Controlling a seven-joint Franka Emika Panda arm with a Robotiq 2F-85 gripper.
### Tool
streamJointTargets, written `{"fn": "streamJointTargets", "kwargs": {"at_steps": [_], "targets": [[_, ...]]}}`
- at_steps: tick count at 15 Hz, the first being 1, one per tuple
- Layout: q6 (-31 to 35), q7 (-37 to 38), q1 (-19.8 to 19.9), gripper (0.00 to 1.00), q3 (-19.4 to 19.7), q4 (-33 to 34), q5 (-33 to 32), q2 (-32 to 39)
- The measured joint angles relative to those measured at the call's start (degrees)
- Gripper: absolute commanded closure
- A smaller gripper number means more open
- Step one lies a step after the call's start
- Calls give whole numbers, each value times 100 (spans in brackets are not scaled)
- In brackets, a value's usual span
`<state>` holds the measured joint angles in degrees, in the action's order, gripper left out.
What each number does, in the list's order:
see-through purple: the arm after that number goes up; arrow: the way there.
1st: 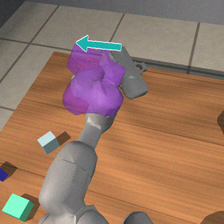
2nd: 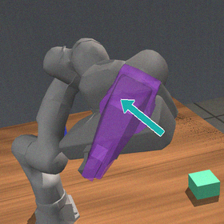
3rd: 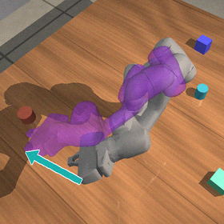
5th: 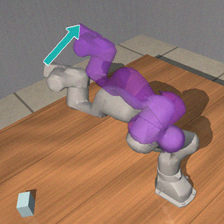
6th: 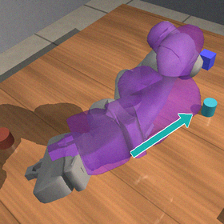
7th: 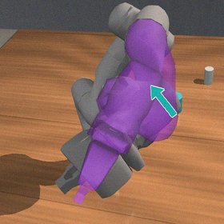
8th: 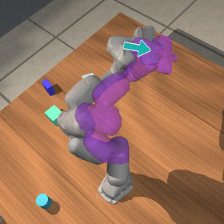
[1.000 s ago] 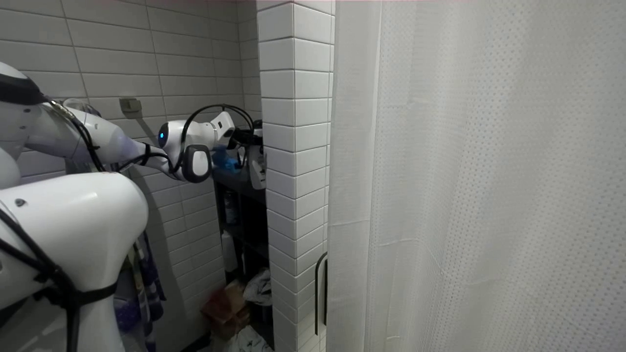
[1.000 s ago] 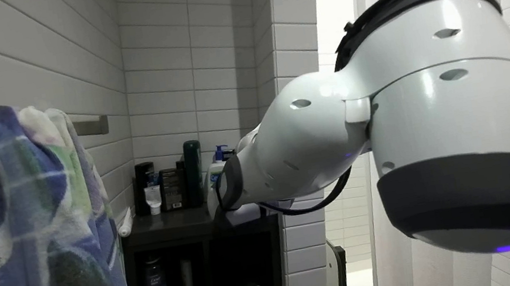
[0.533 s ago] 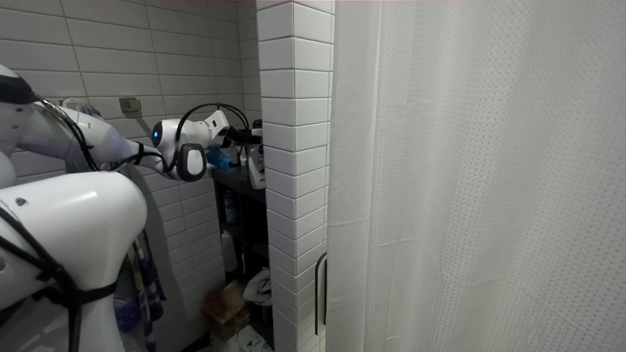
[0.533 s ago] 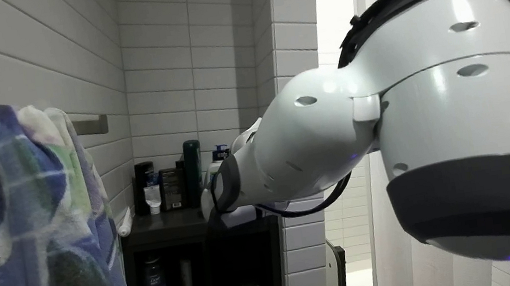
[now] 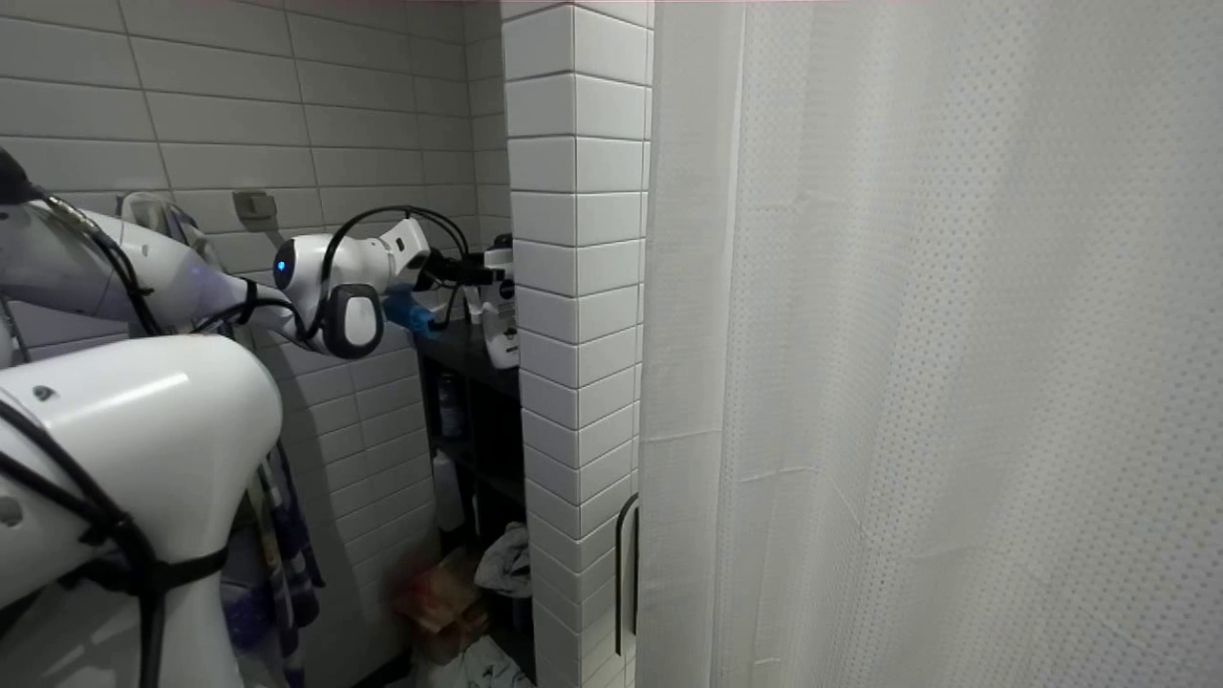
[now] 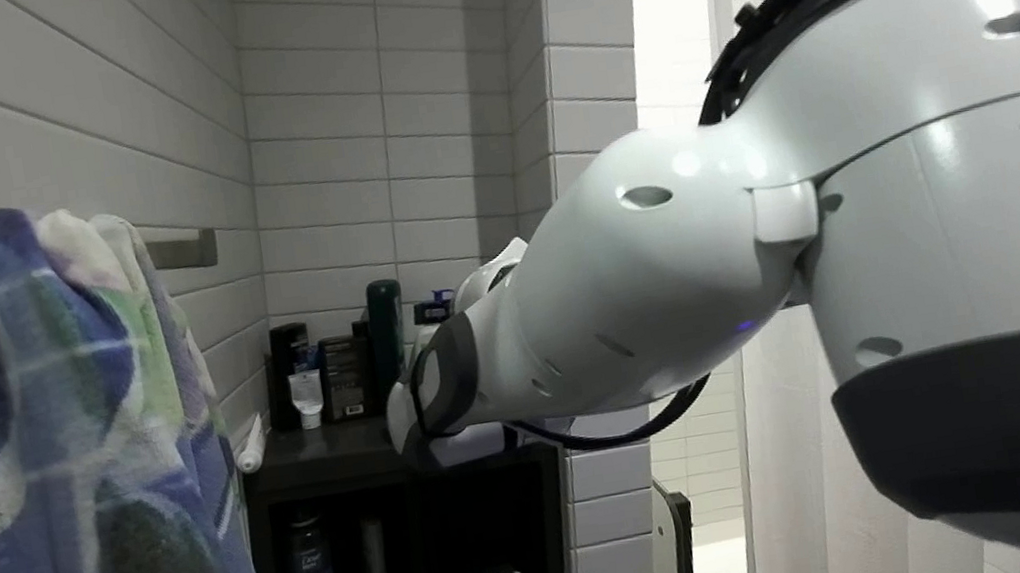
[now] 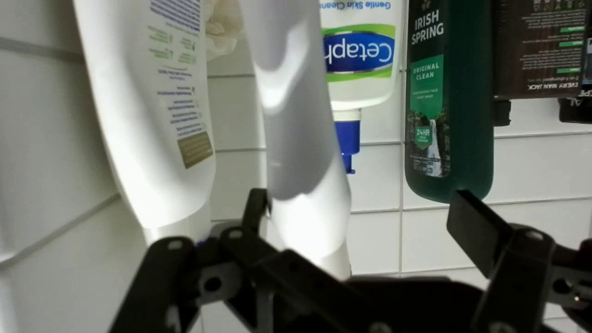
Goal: Move the white Nivea bottle on the left to the right
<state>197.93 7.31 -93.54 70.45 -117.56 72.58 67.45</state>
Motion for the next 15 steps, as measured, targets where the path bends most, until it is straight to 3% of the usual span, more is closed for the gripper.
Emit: {"fn": "streamJointTargets", "kwargs": {"at_steps": [7, 15], "targets": [[5, -116, 71, 0, 203, 39, -225, 23], [12, -120, 154, 0, 1467, 599, -804, 458]]}}
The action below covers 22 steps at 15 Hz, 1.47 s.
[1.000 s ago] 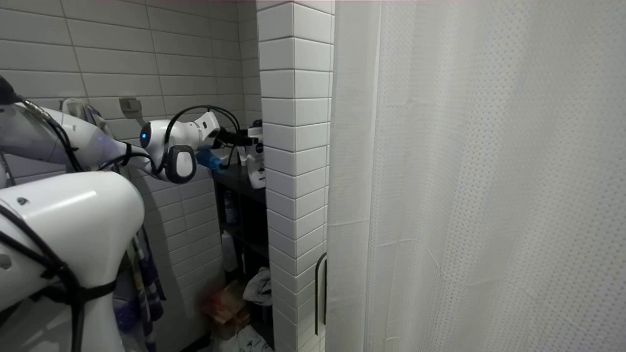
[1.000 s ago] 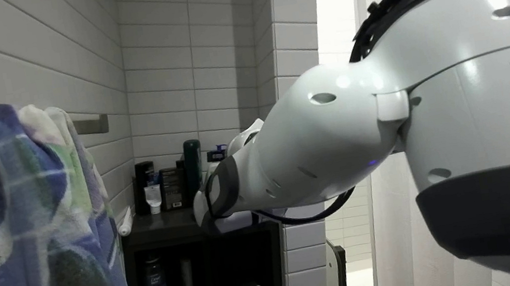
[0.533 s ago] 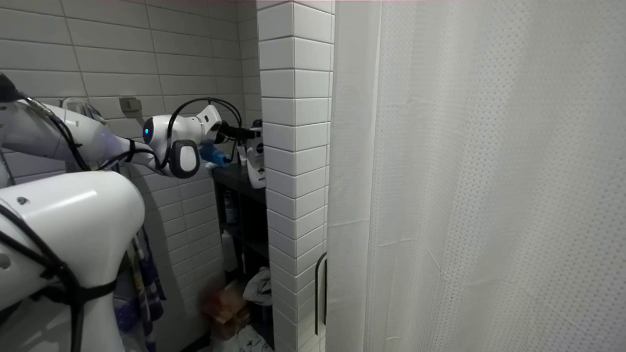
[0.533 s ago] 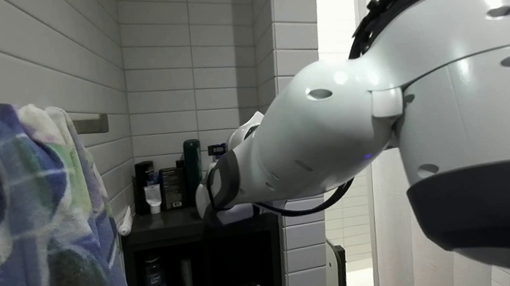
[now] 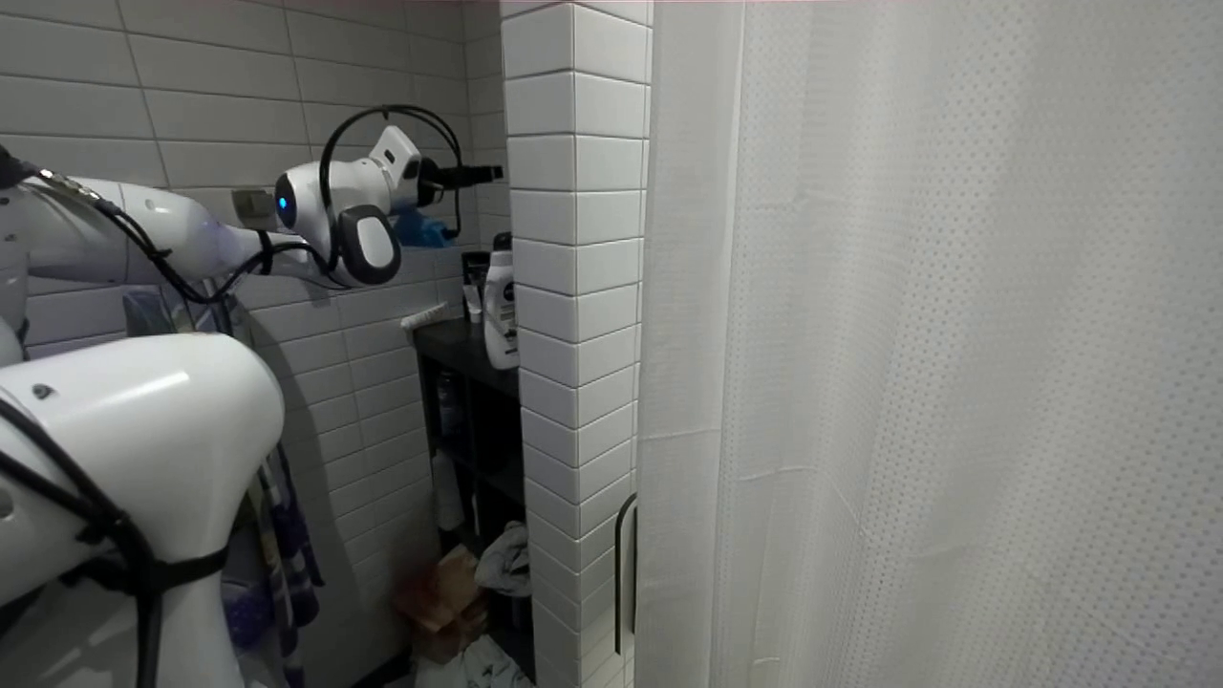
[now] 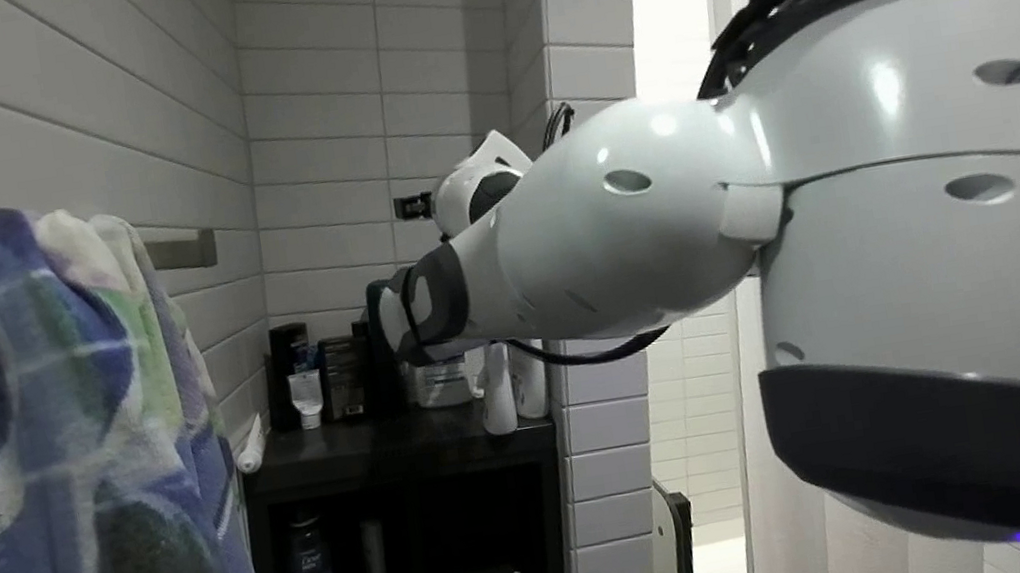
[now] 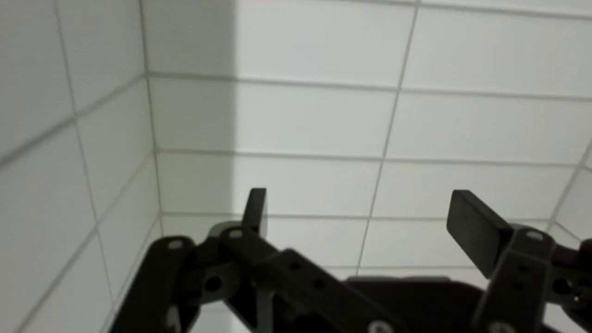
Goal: Move the white Nivea bottle on the left to the right
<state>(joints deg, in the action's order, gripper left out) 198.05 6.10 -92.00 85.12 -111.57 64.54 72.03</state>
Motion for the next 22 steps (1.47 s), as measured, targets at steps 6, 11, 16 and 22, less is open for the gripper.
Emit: {"fn": "streamJointTargets", "kwargs": {"at_steps": [6, 11, 16, 22], "targets": [[0, 10, -535, 0, 994, 269, 8, 279], [-22, 82, -1239, 0, 886, 92, -89, -23], [-40, 78, -1838, 0, 736, -6, -148, -516], [-51, 78, -1831, 0, 715, -30, -156, -545]]}}
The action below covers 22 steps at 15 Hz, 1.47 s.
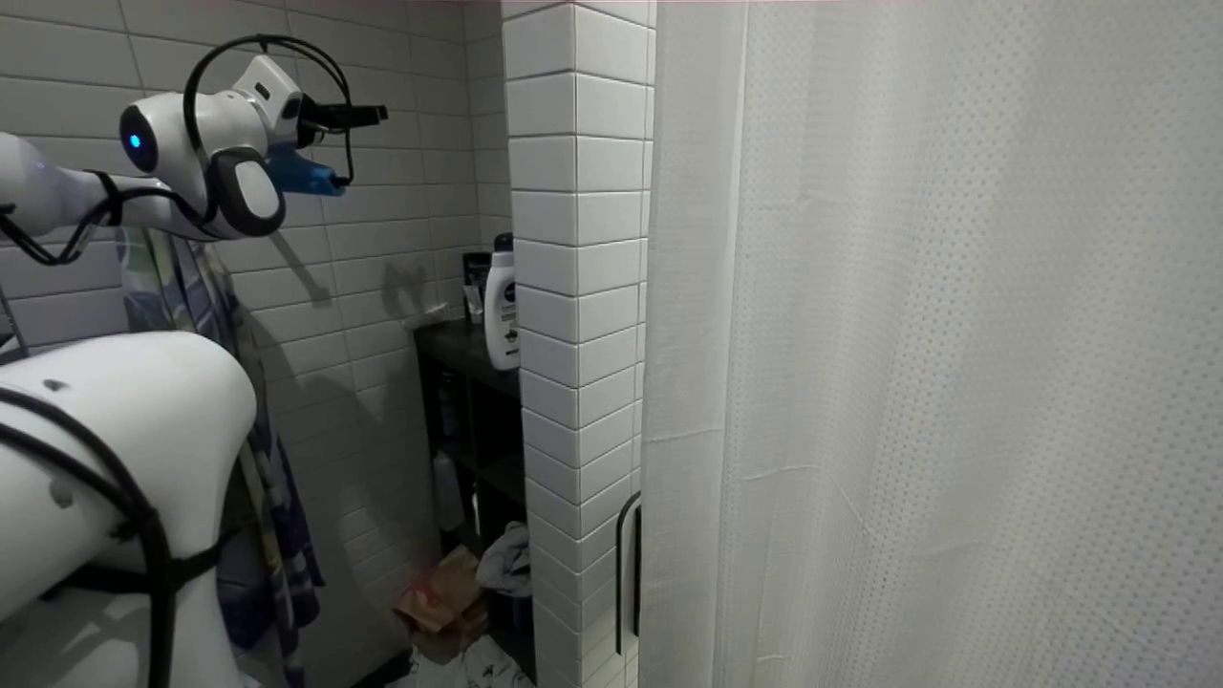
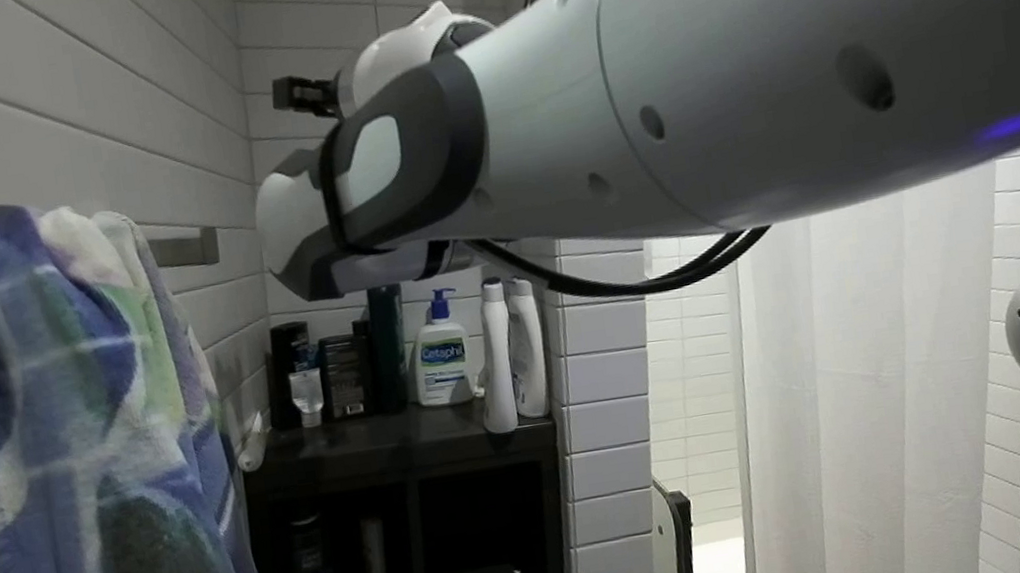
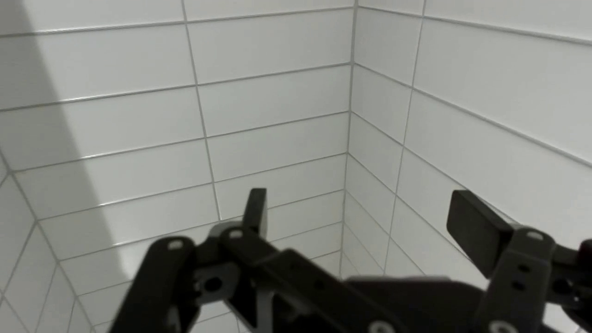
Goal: Move the white Nivea bottle on the left to the right
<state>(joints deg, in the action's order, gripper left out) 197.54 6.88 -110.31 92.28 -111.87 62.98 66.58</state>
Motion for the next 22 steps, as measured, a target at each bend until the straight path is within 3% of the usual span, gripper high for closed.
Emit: {"fn": "streamJointTargets", "kwargs": {"at_steps": [6, 16, 22], "targets": [[-378, -163, -201, 0, 186, -96, 25, 117], [-1962, -419, -694, 0, 860, -446, -48, 228], [-2688, 277, -1009, 0, 1276, -668, -1394, 173]]}}
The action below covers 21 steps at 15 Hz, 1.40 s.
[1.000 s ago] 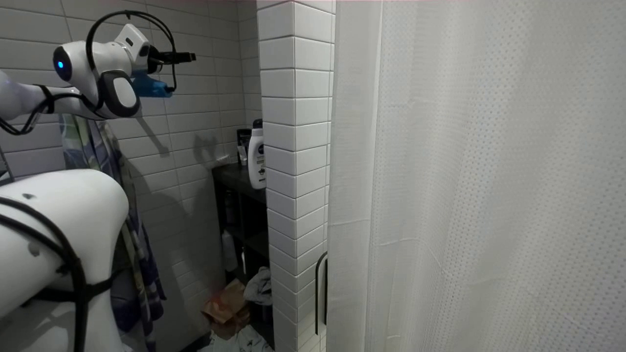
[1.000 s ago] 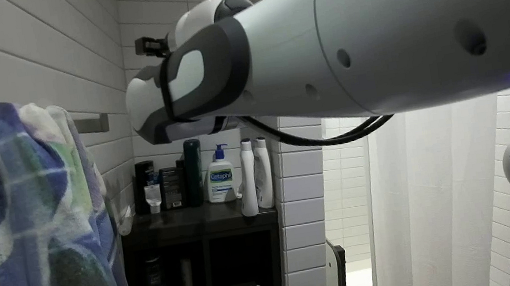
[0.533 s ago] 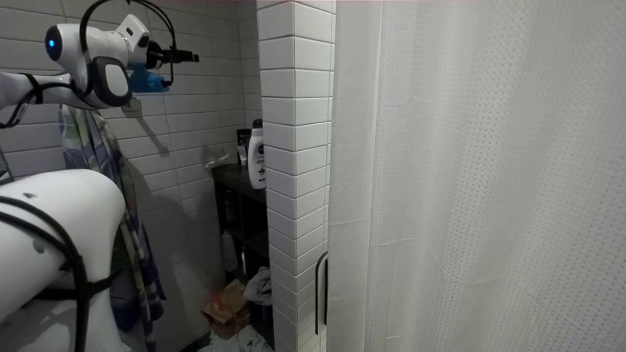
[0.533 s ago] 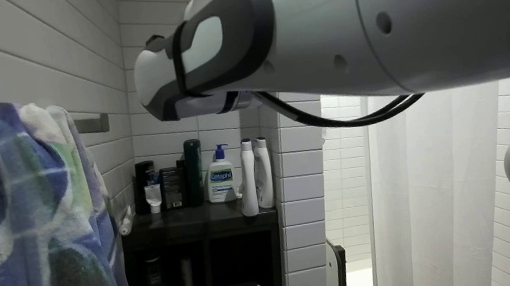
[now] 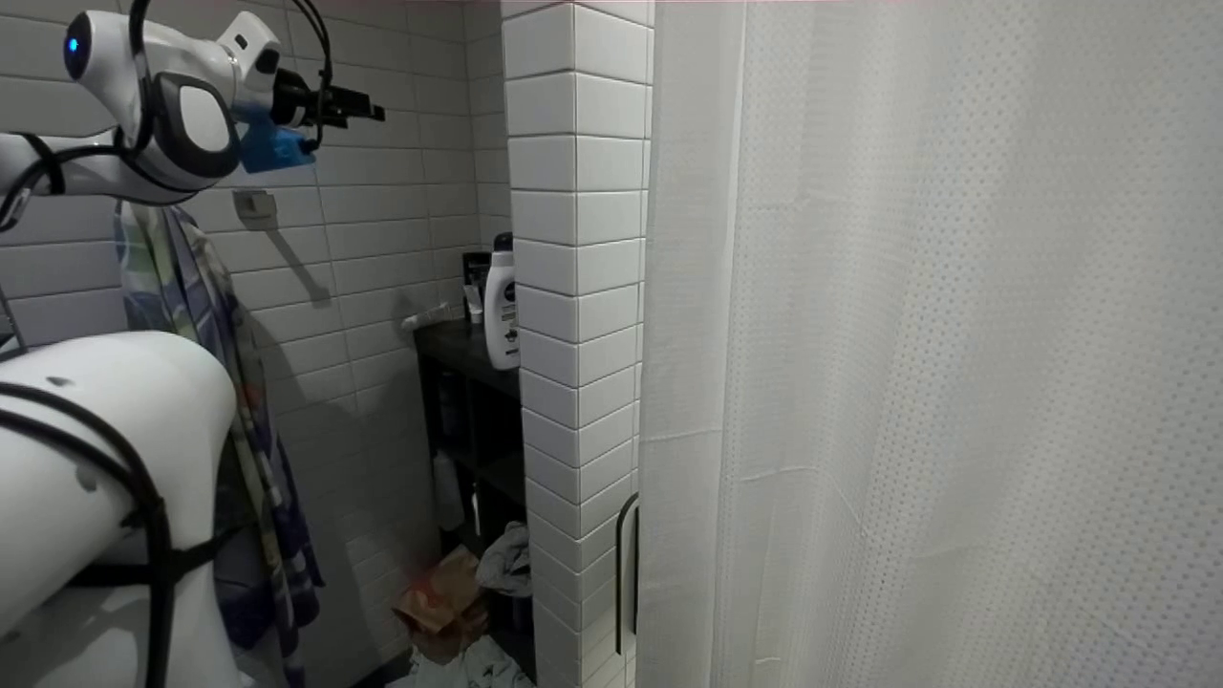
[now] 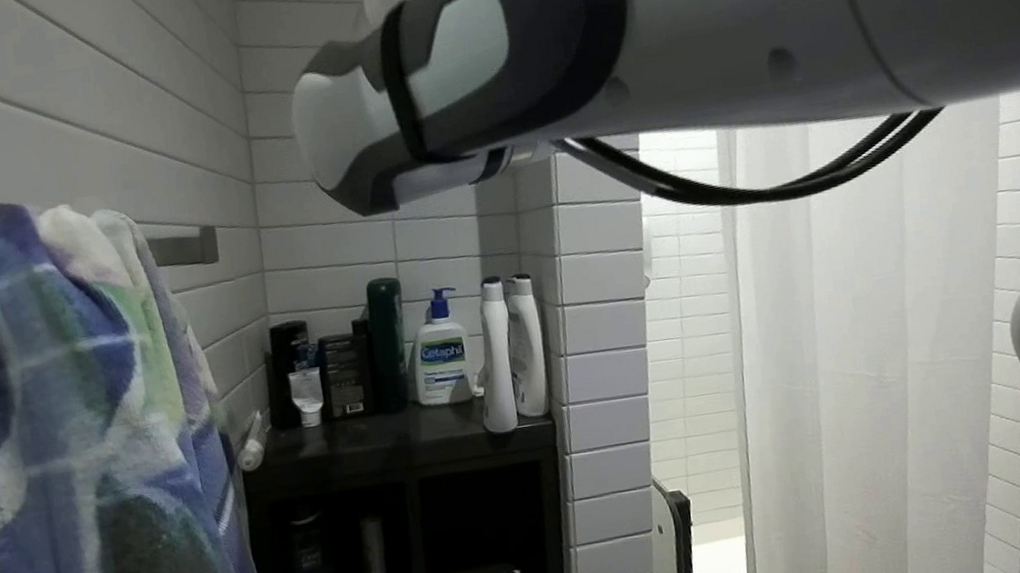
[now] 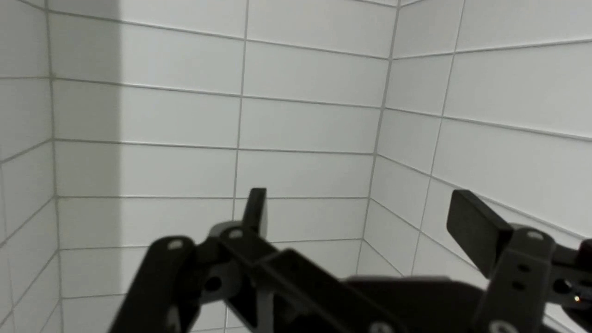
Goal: Move the white Nivea bottle on the left to the right
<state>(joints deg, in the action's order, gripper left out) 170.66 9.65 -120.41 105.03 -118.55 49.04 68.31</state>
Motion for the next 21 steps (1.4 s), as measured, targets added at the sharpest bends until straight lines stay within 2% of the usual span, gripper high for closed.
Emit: {"fn": "streamJointTargets", "kwargs": {"at_steps": [3, 8, 14, 21], "targets": [[-452, 266, -170, 0, 146, -13, -477, -131], [-1294, 714, -404, 0, 127, 8, -991, -493], [-2826, 1117, -397, 0, -24, 89, -1822, -979], [-4447, 1159, -388, 0, -218, 463, -2667, -1690]]}}
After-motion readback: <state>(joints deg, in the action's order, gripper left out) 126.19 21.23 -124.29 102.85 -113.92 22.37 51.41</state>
